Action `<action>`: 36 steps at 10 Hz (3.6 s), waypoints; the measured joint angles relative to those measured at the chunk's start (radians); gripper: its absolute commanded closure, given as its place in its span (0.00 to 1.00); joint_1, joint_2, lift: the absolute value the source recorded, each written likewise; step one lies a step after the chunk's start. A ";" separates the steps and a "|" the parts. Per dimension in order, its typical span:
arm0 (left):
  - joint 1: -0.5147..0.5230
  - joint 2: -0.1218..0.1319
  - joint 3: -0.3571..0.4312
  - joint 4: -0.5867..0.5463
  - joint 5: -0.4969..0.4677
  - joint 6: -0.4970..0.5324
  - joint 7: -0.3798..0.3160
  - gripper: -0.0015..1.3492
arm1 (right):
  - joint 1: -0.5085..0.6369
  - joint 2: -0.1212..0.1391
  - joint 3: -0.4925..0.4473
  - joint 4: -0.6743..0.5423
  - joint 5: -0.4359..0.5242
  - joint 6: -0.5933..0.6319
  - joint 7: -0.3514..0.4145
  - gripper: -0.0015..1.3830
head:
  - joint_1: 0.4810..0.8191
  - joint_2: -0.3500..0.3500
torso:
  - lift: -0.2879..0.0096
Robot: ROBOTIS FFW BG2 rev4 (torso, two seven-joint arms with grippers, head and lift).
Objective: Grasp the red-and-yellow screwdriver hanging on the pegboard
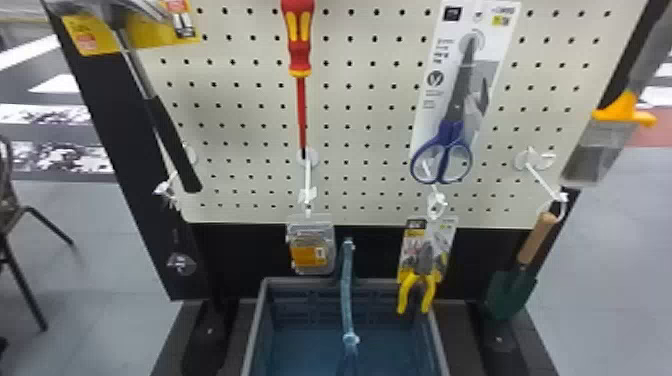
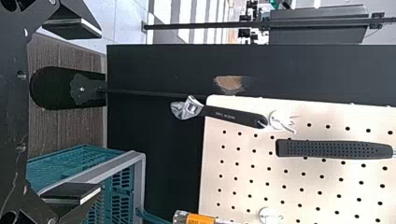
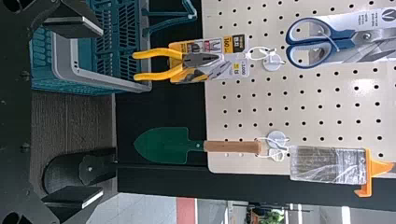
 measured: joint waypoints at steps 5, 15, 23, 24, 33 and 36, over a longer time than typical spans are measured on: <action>-0.002 0.000 -0.001 -0.001 -0.001 0.003 0.000 0.11 | -0.001 0.000 0.000 0.001 0.000 0.000 0.000 0.08 | 0.20 0.50 | 0.63; -0.090 0.000 0.026 -0.289 -0.065 0.200 0.004 0.11 | -0.006 -0.001 0.000 0.009 0.003 0.003 0.002 0.08 | 0.20 0.50 | 0.63; -0.319 0.004 0.041 -0.634 0.014 0.771 0.032 0.11 | -0.011 -0.006 0.000 0.009 0.004 0.012 0.005 0.08 | 0.20 0.50 | 0.63; -0.368 0.021 0.029 -0.634 0.024 0.810 0.032 0.11 | -0.014 -0.006 0.000 0.010 0.005 0.014 0.007 0.08 | 0.20 0.50 | 0.63; -0.776 0.080 -0.049 -0.634 0.054 1.012 0.032 0.11 | -0.053 -0.004 0.010 0.029 0.015 0.031 0.028 0.08 | 0.20 0.50 | 0.63; -0.884 0.096 -0.059 -0.634 0.172 1.071 0.021 0.11 | -0.065 -0.003 0.012 0.034 0.018 0.037 0.034 0.08 | 0.20 0.50 | 0.63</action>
